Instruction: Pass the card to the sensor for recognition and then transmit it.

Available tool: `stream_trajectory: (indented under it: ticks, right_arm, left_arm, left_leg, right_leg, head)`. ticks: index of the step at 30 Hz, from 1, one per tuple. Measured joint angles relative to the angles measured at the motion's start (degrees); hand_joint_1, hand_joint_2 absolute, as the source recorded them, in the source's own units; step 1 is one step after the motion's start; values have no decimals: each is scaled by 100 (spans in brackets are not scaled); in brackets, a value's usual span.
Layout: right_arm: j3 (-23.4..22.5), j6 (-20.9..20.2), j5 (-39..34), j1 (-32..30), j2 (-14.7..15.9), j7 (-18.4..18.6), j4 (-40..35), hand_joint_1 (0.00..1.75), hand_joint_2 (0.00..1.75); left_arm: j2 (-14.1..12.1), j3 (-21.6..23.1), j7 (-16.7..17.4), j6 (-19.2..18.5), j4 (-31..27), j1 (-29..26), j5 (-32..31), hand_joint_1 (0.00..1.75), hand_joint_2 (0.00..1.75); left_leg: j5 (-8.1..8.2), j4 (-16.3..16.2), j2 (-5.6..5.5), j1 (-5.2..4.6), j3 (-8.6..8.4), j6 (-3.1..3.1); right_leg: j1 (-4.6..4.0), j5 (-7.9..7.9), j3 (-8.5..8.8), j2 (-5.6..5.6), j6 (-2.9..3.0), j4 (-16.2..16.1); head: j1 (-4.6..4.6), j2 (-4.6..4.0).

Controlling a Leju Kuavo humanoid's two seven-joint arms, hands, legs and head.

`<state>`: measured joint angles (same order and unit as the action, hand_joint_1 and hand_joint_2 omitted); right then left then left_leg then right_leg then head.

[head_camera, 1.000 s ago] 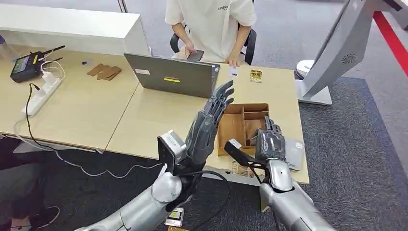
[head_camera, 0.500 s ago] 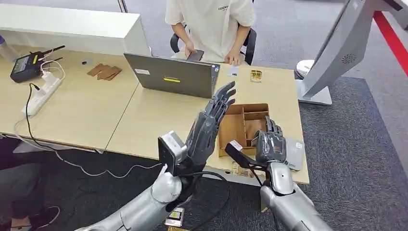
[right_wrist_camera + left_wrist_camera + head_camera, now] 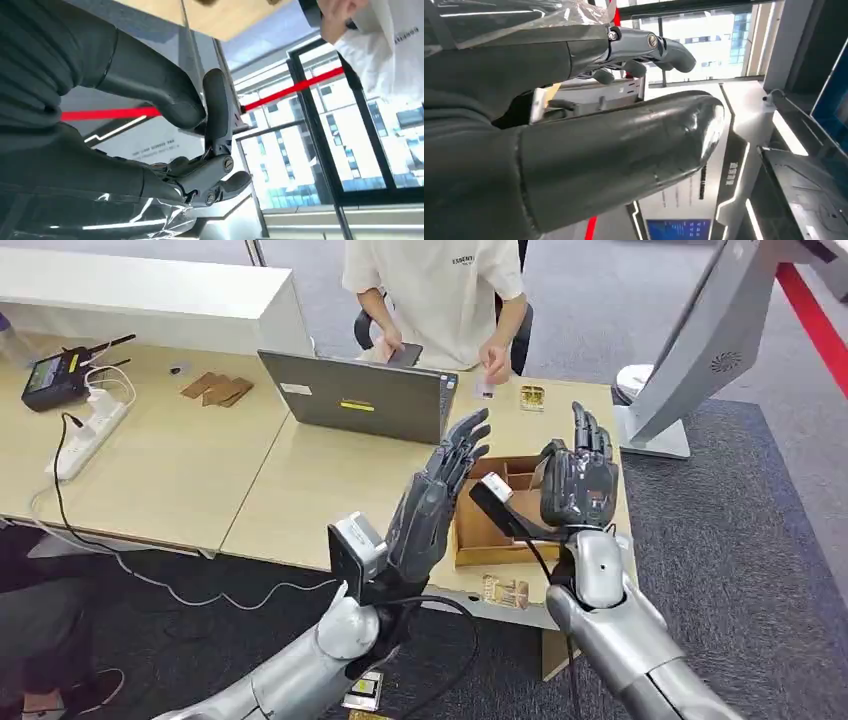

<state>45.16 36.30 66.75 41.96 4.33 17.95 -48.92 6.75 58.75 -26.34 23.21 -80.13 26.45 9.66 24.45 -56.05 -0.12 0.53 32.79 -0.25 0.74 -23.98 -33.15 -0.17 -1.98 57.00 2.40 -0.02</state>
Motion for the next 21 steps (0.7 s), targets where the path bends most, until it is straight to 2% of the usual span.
stream_trajectory:
  ticks: [7,11,16,21]
  right_arm:
    - [-125,-120,30,47,100,39,-476,175,175]
    - [-133,-391,37,228,105,-9,-489,175,175]
    - [-133,-885,-418,817,-46,-310,-162,175,175]
    - [-112,-1339,-562,1442,-312,-284,455,175,175]
  left_arm:
    - [57,17,-7,-26,44,20,30,0,0]
    - [142,26,-41,-213,96,59,52,0,0]
    - [277,37,-219,-457,203,96,101,0,0]
    - [387,59,-286,-662,293,156,142,0,0]
  left_leg:
    - [1,0,0,0,0,0]
    - [0,0,0,0,2,0]
    - [-1,0,0,0,2,0]
    - [-1,0,0,0,2,0]
  right_leg:
    - [0,0,0,0,0,0]
    - [0,0,0,0,0,0]
    - [0,3,0,1,2,0]
    - [0,3,0,1,2,0]
  head:
    - [0,0]
    - [-2,0]
    - [0,0]
    - [2,0]
